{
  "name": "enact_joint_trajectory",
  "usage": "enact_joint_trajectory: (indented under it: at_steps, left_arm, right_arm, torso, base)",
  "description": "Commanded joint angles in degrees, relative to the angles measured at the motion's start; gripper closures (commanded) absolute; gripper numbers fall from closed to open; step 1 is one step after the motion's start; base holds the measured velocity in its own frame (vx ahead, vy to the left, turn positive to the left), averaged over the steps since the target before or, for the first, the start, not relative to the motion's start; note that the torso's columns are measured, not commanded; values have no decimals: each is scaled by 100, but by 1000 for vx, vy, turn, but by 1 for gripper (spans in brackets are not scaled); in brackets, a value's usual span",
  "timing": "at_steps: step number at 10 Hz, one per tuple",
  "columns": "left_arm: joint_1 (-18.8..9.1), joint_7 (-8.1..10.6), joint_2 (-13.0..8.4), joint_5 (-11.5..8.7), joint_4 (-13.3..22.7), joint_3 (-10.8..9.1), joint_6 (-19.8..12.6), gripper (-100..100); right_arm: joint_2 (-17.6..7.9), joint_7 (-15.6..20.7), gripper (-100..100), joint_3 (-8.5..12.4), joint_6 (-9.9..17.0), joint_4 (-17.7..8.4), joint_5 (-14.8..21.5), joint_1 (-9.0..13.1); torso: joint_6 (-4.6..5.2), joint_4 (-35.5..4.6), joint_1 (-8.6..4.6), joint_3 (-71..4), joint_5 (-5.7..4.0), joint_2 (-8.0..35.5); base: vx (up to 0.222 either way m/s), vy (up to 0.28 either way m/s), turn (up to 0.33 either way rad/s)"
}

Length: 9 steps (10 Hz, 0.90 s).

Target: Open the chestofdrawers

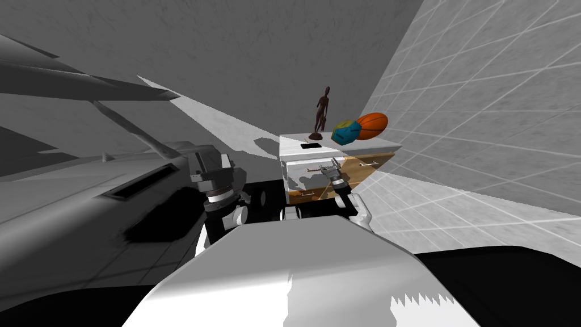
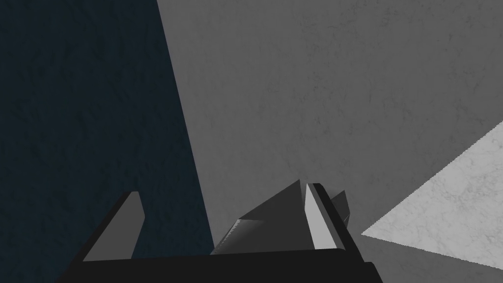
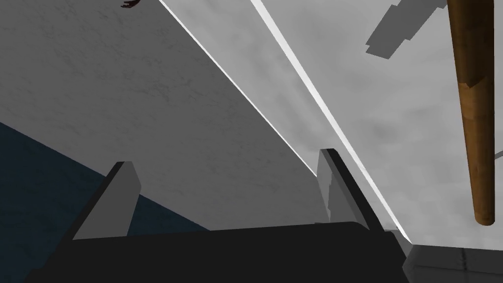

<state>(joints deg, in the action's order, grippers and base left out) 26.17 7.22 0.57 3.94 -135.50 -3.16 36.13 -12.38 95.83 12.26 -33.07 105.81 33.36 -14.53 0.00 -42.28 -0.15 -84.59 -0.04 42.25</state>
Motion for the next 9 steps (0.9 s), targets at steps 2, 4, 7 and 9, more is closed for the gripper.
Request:
enact_joint_trajectory:
  at_steps: [2, 4, 7, 9]
  left_arm:
    - [0, 0, 0, 0, 0, 0, 0, 0]
    - [0, 0, 0, 0, 0, 0, 0, 0]
    - [0, 0, 0, 0, 0, 0, 0, 0]
    - [0, 0, 0, 0, 0, 0, 0, 0]
  right_arm:
    - [93, 578, -100, 156, -25, -289, 350, 41]
    - [154, 904, -100, 228, -35, -424, 510, 57]
    - [224, 1319, -100, 296, -43, -553, 661, 71]
    - [305, 1583, -100, 360, -49, -674, 802, 83]
  torso:
    - [0, -1, 15, 2, 4, 4]
    - [0, -2, 17, 3, 6, 5]
    - [0, 0, 15, 1, 3, 2]
    - [0, 20, 3, -2, -11, -10]
  base:
    - [-10, 56, -4]
    - [-9, 61, -4]
    - [-5, 53, -4]
    - [-5, 39, -10]
